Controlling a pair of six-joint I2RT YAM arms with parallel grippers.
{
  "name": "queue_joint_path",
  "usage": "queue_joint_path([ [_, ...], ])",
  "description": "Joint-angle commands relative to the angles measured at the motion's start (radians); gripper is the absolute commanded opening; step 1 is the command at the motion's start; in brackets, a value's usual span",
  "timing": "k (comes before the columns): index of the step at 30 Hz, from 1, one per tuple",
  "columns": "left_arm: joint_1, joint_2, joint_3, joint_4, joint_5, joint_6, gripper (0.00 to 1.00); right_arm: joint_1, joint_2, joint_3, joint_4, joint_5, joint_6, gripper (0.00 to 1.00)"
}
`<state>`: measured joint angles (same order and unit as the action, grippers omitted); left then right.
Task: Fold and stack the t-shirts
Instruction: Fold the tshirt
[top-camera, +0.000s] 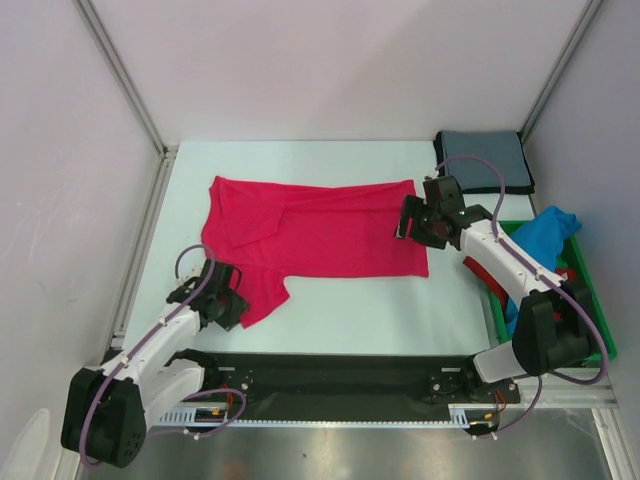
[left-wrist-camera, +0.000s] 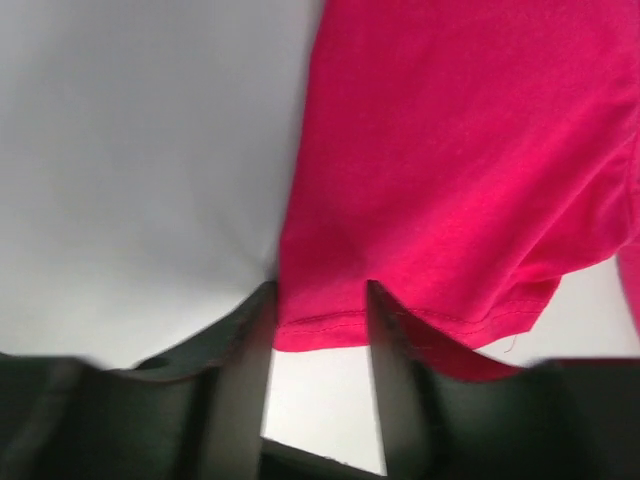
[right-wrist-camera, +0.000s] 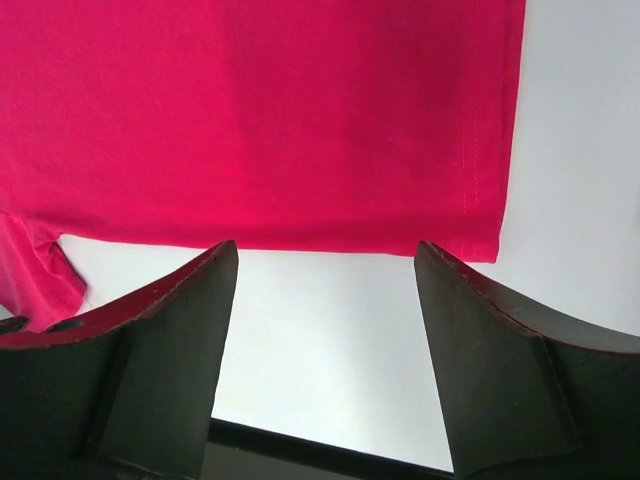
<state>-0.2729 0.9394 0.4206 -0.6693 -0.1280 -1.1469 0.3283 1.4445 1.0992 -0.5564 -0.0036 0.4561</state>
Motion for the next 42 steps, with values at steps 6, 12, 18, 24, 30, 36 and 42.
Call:
queue_joint_path([
  [6, -0.009, -0.010, -0.034, 0.043, 0.018, -0.022, 0.16, -0.158, -0.079, -0.177, 0.111, -0.133, 0.170, 0.72],
  [12, -0.009, -0.054, -0.039, 0.048, 0.042, -0.007, 0.00, -0.209, -0.142, -0.323, 0.133, -0.061, 0.312, 0.65],
  [18, -0.011, -0.114, -0.037, 0.063, 0.057, 0.030, 0.00, -0.215, -0.156, -0.436, 0.231, -0.070, 0.435, 0.45],
  [24, -0.009, -0.156, -0.011, 0.054, 0.048, 0.067, 0.00, -0.216, -0.122, -0.505, 0.331, -0.084, 0.520, 0.49],
  [30, -0.011, -0.159, 0.010, 0.048, 0.045, 0.092, 0.00, -0.218, -0.070, -0.513, 0.366, -0.062, 0.527, 0.48],
  [36, -0.011, -0.177, 0.001, 0.050, 0.041, 0.092, 0.00, -0.221, -0.056, -0.513, 0.357, -0.045, 0.520, 0.36],
  [42, -0.009, -0.202, 0.018, 0.050, 0.048, 0.125, 0.00, -0.221, -0.072, -0.524, 0.337, -0.018, 0.506, 0.00],
])
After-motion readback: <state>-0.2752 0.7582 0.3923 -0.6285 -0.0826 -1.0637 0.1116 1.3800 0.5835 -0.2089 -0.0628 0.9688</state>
